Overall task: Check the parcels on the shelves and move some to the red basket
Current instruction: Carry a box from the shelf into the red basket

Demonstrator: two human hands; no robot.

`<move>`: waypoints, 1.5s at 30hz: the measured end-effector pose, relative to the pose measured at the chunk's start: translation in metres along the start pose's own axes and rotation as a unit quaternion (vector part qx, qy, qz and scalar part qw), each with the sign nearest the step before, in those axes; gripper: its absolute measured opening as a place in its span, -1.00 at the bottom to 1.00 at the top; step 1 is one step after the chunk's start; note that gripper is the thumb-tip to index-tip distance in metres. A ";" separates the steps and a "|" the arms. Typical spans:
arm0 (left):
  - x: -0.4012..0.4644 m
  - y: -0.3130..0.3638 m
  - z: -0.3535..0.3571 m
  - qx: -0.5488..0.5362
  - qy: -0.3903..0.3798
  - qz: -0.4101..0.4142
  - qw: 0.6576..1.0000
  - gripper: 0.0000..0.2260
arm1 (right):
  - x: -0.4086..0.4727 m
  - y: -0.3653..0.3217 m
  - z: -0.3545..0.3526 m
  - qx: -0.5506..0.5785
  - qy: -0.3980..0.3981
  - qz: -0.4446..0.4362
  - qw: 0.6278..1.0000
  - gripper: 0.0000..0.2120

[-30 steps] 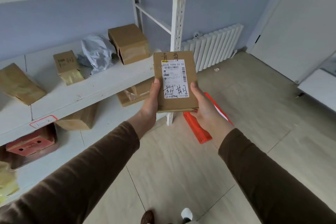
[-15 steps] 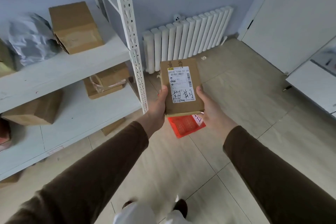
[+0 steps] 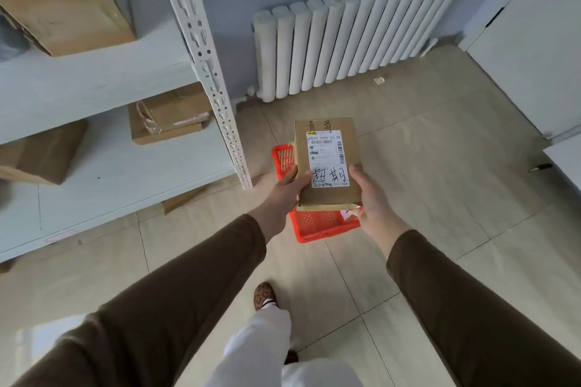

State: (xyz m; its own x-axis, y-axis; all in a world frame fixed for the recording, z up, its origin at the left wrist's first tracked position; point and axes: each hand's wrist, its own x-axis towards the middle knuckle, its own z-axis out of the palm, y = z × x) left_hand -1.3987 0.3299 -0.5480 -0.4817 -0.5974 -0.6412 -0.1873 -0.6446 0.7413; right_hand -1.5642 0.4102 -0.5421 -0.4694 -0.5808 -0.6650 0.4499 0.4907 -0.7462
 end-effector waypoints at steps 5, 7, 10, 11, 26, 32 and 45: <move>0.075 -0.020 0.008 -0.006 0.010 -0.036 0.999 -0.40 | 0.077 0.013 -0.009 0.000 0.012 0.029 1.000 -0.83; 0.103 -0.032 0.012 -0.031 0.023 -0.034 0.999 -0.43 | 0.106 0.019 -0.014 -0.009 -0.002 0.036 0.999 -0.88; 0.144 -0.059 0.024 -0.067 0.063 -0.034 0.995 -0.51 | 0.154 0.036 -0.024 -0.031 -0.018 0.046 0.998 -0.88; 0.158 -0.070 0.028 -0.075 0.076 -0.041 0.993 -0.52 | 0.171 0.044 -0.028 -0.036 -0.023 0.052 0.998 -0.87; 0.381 -0.239 0.032 -0.105 0.211 -0.023 0.972 -0.54 | 0.428 0.197 -0.055 -0.109 -0.118 0.083 0.984 -0.73; 0.447 -0.288 0.013 -0.080 0.248 -0.023 0.965 -0.50 | 0.495 0.244 -0.045 -0.126 -0.134 0.069 0.980 -0.79; 0.535 -0.337 -0.022 0.011 0.290 -0.039 0.956 -0.41 | 0.582 0.308 -0.023 -0.158 -0.141 0.062 0.975 -0.68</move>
State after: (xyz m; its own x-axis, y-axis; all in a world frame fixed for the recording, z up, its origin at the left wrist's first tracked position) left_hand -1.5745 0.2173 -1.1450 0.0893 -0.7166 -0.6918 -0.2252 -0.6911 0.6868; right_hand -1.7163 0.2387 -1.1597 -0.1786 -0.6385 -0.7486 0.2128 0.7178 -0.6629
